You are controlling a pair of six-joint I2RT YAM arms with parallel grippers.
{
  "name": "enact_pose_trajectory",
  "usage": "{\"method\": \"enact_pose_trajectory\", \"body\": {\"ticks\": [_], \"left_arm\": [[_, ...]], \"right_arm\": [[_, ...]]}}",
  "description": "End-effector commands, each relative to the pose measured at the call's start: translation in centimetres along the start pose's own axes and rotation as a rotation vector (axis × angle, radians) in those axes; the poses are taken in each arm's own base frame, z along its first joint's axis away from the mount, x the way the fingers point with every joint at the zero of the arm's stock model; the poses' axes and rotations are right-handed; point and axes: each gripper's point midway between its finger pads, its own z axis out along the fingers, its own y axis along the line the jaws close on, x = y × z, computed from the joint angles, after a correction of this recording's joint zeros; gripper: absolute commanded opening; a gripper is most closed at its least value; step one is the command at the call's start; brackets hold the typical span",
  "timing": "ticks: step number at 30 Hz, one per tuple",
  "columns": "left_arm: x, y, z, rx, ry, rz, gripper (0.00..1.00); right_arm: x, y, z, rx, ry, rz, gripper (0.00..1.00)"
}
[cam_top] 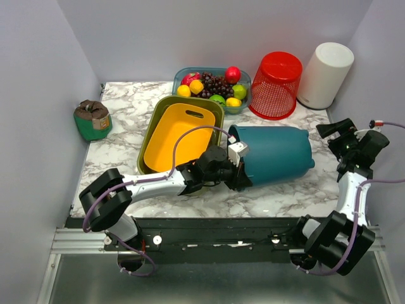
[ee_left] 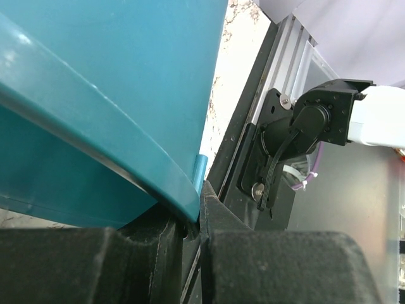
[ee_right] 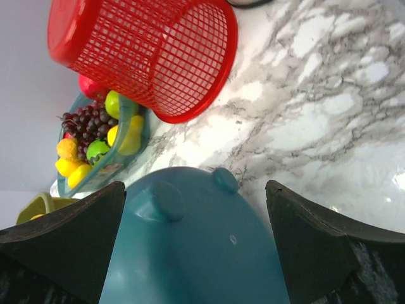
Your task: Turn the large container upside down
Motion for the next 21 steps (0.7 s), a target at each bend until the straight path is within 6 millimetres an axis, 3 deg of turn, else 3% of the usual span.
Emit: {"method": "enact_pose_trajectory", "body": {"ticks": [1, 4, 12, 21], "left_arm": [[7.8, 4.1, -0.9, -0.166, 0.243, -0.137, 0.0], [8.4, 4.3, -0.8, -0.17, 0.262, -0.14, 0.0], [8.6, 4.3, -0.7, -0.169, 0.265, -0.134, 0.0], [8.4, 4.2, -0.8, -0.167, 0.263, -0.126, 0.0]], "right_arm": [[-1.7, 1.3, 0.9, -0.052, 0.025, -0.046, 1.0], [-0.1, 1.1, 2.3, -0.106, 0.129, 0.015, 1.0], [2.0, 3.2, 4.2, -0.214, 0.204, 0.001, 1.0], [4.6, 4.2, 3.5, -0.218, 0.223, 0.02, 1.0]]}}
